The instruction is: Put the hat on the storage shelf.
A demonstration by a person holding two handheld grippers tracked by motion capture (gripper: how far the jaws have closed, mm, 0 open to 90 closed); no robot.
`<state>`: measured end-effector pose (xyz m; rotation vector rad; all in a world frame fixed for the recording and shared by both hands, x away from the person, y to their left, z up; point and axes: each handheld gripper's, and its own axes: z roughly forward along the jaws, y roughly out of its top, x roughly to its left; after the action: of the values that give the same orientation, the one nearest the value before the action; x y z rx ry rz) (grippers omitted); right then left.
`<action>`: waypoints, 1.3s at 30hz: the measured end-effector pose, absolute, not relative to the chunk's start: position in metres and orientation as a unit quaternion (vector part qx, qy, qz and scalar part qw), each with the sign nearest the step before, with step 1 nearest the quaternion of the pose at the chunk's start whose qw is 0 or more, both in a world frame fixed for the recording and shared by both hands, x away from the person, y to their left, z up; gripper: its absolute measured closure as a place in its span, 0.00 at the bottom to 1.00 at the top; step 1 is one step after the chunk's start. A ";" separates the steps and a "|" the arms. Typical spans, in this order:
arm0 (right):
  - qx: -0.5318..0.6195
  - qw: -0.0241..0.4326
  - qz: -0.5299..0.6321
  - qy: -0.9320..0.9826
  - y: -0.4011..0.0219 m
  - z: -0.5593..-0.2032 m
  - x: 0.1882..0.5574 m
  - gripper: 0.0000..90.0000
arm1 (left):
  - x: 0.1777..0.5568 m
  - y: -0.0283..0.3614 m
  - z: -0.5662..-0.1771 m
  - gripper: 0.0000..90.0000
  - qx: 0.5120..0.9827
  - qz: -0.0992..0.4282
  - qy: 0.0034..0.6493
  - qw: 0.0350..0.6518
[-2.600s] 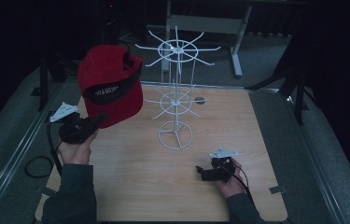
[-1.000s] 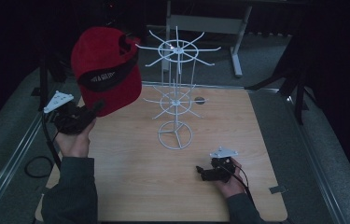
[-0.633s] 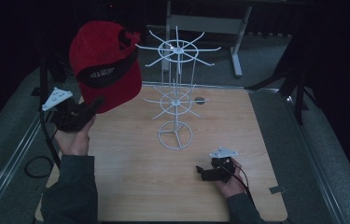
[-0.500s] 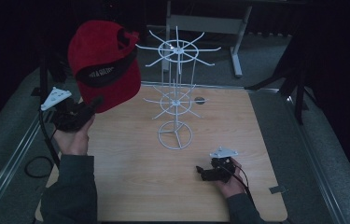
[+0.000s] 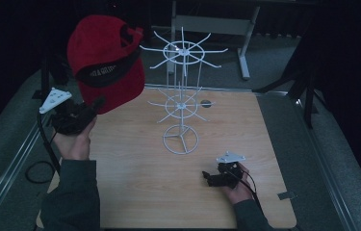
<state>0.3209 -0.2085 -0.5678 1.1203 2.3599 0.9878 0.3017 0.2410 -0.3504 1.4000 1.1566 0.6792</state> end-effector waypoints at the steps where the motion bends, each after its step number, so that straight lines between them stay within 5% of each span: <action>1: 0.395 0.173 0.348 0.832 -0.208 -0.568 0.321 0.12 | 0.302 0.240 -0.350 0.95 0.596 0.290 0.491 0.566; 39: 0.395 0.173 0.348 0.833 -0.209 -0.568 0.321 0.12 | 0.296 0.228 -0.340 0.95 0.598 0.300 0.471 0.575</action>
<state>0.3208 -0.2085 -0.5677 1.1216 2.3622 0.9860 0.2957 0.2284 -0.3399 1.4015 1.1021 0.7026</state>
